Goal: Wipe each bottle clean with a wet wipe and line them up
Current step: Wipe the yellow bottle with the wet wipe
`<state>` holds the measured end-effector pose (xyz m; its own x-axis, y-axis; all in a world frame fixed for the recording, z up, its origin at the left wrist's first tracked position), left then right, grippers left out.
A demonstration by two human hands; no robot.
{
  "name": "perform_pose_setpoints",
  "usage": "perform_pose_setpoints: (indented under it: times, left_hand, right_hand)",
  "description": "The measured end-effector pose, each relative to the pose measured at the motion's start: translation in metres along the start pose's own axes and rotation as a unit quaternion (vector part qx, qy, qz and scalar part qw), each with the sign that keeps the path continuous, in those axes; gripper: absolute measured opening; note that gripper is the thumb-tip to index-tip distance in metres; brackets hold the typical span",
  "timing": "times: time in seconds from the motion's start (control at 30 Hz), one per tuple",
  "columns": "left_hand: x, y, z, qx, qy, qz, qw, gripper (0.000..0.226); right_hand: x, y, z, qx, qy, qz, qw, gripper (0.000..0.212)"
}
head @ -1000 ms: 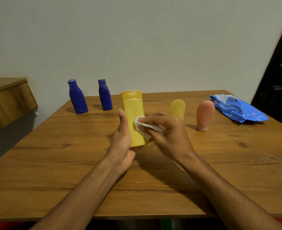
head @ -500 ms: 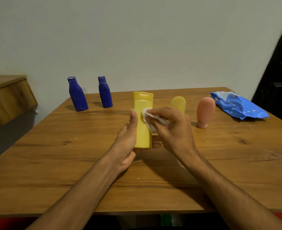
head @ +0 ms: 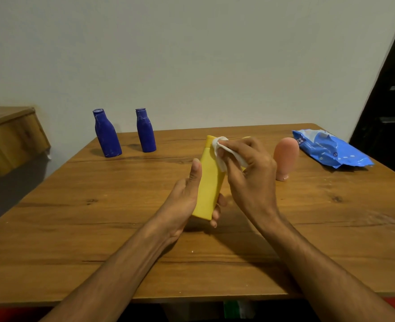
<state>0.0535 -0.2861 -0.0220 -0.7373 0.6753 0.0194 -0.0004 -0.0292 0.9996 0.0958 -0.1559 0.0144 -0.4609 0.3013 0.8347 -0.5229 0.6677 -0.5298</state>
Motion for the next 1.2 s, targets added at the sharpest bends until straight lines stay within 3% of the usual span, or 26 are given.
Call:
perform_pose_setpoints:
  times: [0.2, 0.6, 0.73, 0.87, 1.03, 1.2]
  left_hand:
    - [0.000, -0.001, -0.001, 0.048, 0.003, -0.002, 0.999, 0.087]
    - [0.002, 0.000, -0.001, 0.003, 0.009, 0.009, 1.000, 0.076]
    - [0.002, 0.002, -0.003, -0.030, 0.034, -0.002, 0.999, 0.065]
    - [0.005, 0.002, -0.004, -0.051, 0.045, -0.015, 0.998, 0.070]
    - [0.009, 0.000, -0.012, -0.115, 0.101, -0.030, 0.988, 0.078]
    - [0.010, 0.001, -0.008, -0.126, 0.103, -0.028, 0.986, 0.077]
  right_hand:
    - [0.000, 0.001, 0.000, 0.004, 0.010, 0.005, 1.000, 0.022]
    - [0.000, -0.005, 0.002, 0.003, 0.001, 0.001, 1.000, 0.023]
    - [-0.005, -0.006, 0.008, 0.007, -0.055, -0.009, 0.998, 0.023]
    - [-0.006, -0.004, 0.010, -0.011, -0.052, -0.013, 0.999, 0.023]
    - [-0.015, -0.008, 0.020, -0.029, -0.166, -0.031, 0.985, 0.023]
    - [-0.007, -0.007, 0.012, -0.020, -0.085, -0.012, 0.996, 0.028]
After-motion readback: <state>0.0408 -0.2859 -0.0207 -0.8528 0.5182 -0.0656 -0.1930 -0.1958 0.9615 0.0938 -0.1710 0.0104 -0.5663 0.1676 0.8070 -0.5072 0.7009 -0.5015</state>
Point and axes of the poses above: each hand's wrist, its own x-axis towards the middle knuckle, its own z-axis out of the palm, y = z × x, the point moved 3 cm from there along x, towards the middle knuckle, and after that the axes turned 5 degrees about x, right-handed, at the moved point
